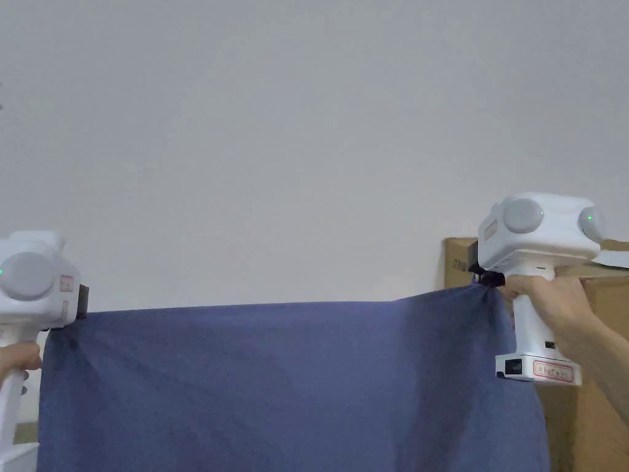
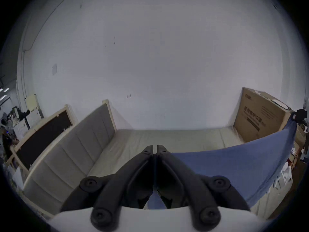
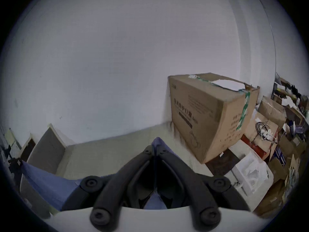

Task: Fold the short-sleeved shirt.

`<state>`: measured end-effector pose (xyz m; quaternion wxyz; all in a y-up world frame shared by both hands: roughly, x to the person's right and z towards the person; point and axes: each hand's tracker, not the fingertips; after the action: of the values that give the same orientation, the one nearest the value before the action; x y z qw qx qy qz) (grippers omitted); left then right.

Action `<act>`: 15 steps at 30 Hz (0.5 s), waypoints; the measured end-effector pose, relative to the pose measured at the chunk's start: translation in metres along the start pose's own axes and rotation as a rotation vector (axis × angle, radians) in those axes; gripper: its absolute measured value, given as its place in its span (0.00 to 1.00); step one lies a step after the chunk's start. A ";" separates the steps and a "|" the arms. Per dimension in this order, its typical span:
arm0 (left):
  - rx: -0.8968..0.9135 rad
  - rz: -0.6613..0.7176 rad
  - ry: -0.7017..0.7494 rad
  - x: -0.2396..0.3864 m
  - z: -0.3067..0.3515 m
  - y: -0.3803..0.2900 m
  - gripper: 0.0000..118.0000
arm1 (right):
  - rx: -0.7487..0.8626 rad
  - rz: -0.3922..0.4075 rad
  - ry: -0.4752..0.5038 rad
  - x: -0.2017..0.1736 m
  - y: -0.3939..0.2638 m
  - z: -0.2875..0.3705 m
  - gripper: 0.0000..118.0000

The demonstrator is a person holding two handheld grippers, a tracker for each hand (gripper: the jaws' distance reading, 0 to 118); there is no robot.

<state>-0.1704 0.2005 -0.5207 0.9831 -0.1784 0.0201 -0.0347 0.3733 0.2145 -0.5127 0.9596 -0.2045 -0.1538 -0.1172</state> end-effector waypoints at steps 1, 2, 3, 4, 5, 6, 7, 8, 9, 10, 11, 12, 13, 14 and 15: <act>0.030 -0.001 0.017 0.001 -0.005 0.012 0.02 | 0.014 -0.007 0.005 -0.004 0.013 -0.005 0.00; 0.053 0.013 0.043 0.003 -0.011 0.022 0.02 | 0.040 -0.023 0.008 -0.007 0.024 -0.008 0.00; 0.046 -0.013 0.047 0.004 -0.021 0.035 0.02 | 0.047 -0.034 0.014 -0.010 0.035 -0.012 0.00; 0.036 -0.011 0.077 0.005 -0.030 0.047 0.02 | 0.065 -0.033 0.019 -0.015 0.045 -0.015 0.00; 0.039 0.009 0.102 0.005 -0.040 0.059 0.02 | 0.073 -0.039 0.020 -0.019 0.055 -0.017 0.00; 0.037 -0.006 0.101 0.006 -0.049 0.070 0.02 | 0.071 -0.033 0.023 -0.024 0.065 -0.020 0.00; 0.050 0.010 0.119 0.007 -0.057 0.080 0.02 | 0.084 -0.018 0.017 -0.031 0.075 -0.021 0.00; 0.060 0.008 0.129 0.008 -0.062 0.088 0.02 | 0.094 -0.005 0.017 -0.037 0.084 -0.020 0.00; 0.068 -0.021 0.142 0.009 -0.066 0.099 0.02 | 0.114 0.024 0.013 -0.043 0.094 -0.020 0.00; 0.111 -0.019 0.155 0.010 -0.065 0.107 0.02 | 0.141 0.037 0.004 -0.049 0.104 -0.015 0.00; 0.136 -0.023 0.160 0.010 -0.065 0.114 0.02 | 0.161 0.046 0.006 -0.054 0.112 -0.012 0.00; 0.142 -0.017 0.165 0.009 -0.061 0.120 0.02 | 0.190 0.048 0.004 -0.058 0.121 -0.008 0.00; 0.184 0.030 0.152 0.007 -0.059 0.127 0.02 | 0.203 0.021 0.019 -0.059 0.129 -0.003 0.00; 0.189 0.018 0.148 0.006 -0.058 0.132 0.02 | 0.208 0.021 0.025 -0.062 0.135 0.002 0.00; 0.204 0.029 0.165 0.003 -0.059 0.136 0.02 | 0.221 0.022 0.029 -0.064 0.140 0.006 0.00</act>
<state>-0.1623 0.3072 -0.6237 0.9916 -0.0739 0.0997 -0.0369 0.3532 0.3523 -0.5794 0.9796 -0.0976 -0.1499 -0.0919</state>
